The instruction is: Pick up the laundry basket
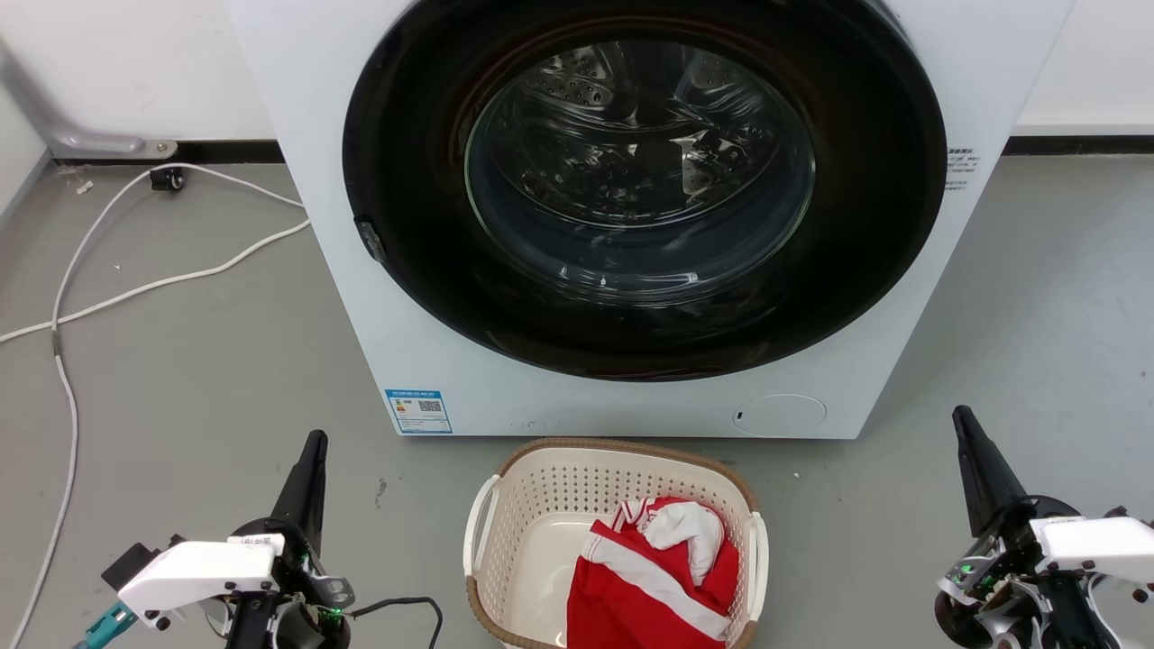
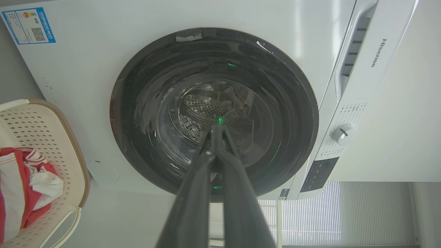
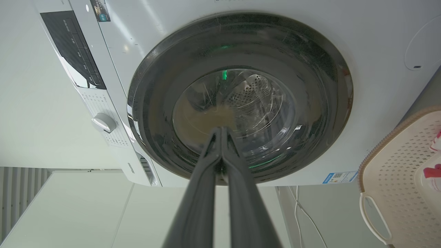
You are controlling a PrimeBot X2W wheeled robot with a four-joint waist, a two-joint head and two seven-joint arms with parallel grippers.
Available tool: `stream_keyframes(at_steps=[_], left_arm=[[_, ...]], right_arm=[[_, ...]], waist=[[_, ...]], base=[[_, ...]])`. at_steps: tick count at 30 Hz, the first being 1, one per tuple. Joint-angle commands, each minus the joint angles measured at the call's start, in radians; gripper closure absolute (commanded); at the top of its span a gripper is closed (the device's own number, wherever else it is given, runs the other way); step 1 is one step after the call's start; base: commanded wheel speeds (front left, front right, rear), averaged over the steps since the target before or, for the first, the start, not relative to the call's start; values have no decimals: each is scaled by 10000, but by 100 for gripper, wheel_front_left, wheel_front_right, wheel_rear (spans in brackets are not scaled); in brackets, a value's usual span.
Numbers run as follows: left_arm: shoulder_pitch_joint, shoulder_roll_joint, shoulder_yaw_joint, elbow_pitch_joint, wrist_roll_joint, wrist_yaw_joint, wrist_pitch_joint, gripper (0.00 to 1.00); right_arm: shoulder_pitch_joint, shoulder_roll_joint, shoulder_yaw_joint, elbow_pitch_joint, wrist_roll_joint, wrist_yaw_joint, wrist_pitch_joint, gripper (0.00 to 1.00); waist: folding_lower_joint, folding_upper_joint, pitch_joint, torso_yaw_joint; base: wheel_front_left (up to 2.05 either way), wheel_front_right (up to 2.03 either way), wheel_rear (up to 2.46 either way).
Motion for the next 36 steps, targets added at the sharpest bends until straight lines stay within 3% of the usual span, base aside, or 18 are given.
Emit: stream_keyframes(at_steps=[1, 19, 20, 29, 36], left_arm=[[-105, -1, 29, 5, 47, -4, 43, 100], [-106, -2, 29, 5, 48, -4, 44, 100], [0, 0, -5, 1, 1, 0, -2, 0], [95, -17, -509, -57, 220, 0, -381, 0], [40, 8, -792, -381, 1425, -1, -720, 0]], right_arm=[[-105, 25, -9, 6, -23, 30, 17, 100], [-106, 26, -8, 6, -23, 30, 18, 100], [1, 0, -1, 0, 0, 0, -5, 0], [305, 9, 135, -172, -174, 2, -383, 0], [466, 9, 191, -552, -1386, 3, -720, 0]], waist=[[0, 0, 0, 0], [0, 0, 0, 0], [0, 0, 0, 0], [0, 0, 8, 14], [0, 0, 6, 38]], base=[[0, 0, 0], [0, 0, 0], [0, 0, 0], [0, 0, 0], [0, 0, 0]])
